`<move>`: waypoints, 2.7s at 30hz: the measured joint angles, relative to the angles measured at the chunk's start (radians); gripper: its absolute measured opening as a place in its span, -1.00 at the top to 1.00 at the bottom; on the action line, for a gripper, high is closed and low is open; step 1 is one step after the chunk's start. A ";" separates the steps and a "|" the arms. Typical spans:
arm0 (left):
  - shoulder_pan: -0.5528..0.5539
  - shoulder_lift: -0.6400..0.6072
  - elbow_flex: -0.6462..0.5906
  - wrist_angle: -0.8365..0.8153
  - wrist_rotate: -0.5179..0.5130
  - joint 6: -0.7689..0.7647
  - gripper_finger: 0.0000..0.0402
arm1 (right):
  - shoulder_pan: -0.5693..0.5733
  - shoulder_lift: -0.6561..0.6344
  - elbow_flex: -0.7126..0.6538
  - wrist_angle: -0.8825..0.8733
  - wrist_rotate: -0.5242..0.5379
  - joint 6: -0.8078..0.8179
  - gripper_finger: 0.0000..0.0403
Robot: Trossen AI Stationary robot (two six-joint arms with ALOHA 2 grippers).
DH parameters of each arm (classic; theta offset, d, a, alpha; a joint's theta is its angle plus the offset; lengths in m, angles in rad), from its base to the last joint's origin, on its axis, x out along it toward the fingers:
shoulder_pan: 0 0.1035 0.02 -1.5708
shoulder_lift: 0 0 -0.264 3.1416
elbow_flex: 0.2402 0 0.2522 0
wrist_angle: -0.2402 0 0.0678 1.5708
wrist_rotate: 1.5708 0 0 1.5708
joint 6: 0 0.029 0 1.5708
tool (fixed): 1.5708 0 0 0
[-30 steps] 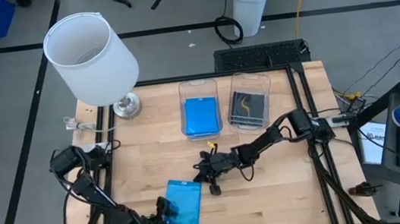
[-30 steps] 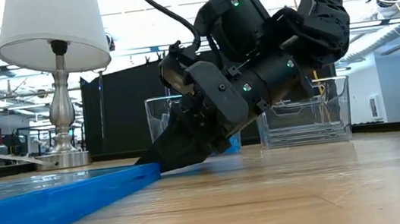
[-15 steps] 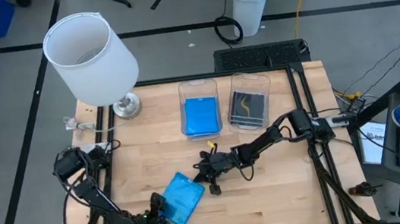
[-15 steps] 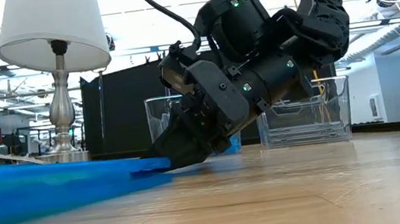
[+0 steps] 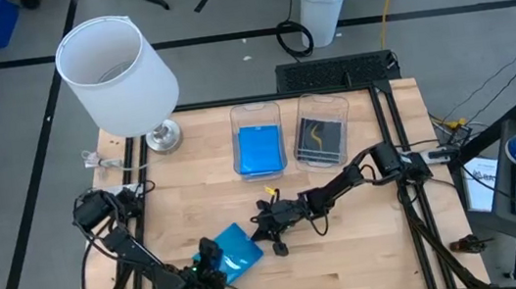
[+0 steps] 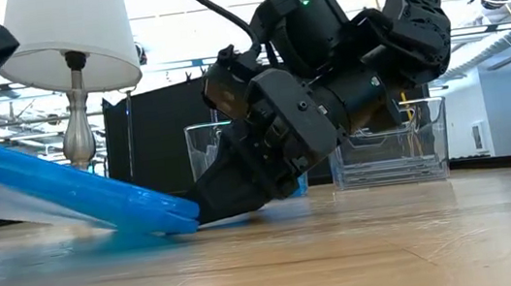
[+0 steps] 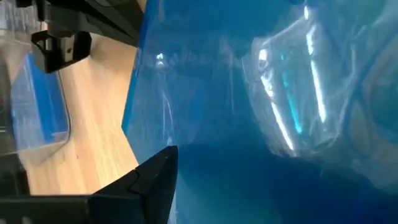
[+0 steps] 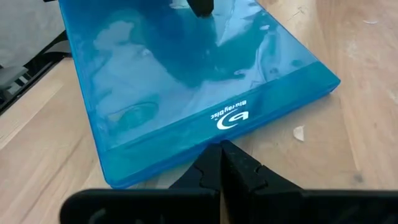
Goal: Pick & place jewel cases by type
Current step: Put the blue CD case into the left transparent bin
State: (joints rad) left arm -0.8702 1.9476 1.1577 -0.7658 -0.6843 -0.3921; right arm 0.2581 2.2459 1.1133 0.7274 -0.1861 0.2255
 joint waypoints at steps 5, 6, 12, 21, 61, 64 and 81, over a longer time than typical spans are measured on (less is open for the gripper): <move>-0.011 0.000 0.039 -0.031 0.006 0.005 -0.02 | 0.001 0.000 0.000 0.003 0.037 -0.001 1.00; -0.016 0.001 0.058 -0.057 -0.002 0.004 0.04 | 0.001 0.000 0.000 0.003 0.039 -0.001 1.00; -0.044 0.000 0.217 -0.312 -0.028 -0.075 0.60 | 0.001 -0.008 -0.001 0.001 0.047 -0.021 1.00; -0.130 0.000 0.366 -0.739 -0.089 -0.333 0.88 | 0.013 -0.082 -0.041 -0.019 0.087 -0.090 1.00; 0.233 -0.005 0.369 -0.805 -0.887 0.253 0.95 | -0.132 -1.086 -0.481 -0.127 0.209 0.148 0.23; 0.264 -0.005 0.369 -0.804 -0.887 0.291 0.95 | -0.190 -1.086 -0.481 -0.140 0.181 0.219 0.08; 0.358 -0.006 0.504 -0.804 -0.887 0.341 0.95 | -0.461 -1.081 -0.481 -0.222 -0.027 0.650 -0.07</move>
State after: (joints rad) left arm -0.5123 1.9419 1.6622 -1.5703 -1.5715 -0.0514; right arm -0.2031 1.1651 0.6319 0.5052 -0.2133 0.8753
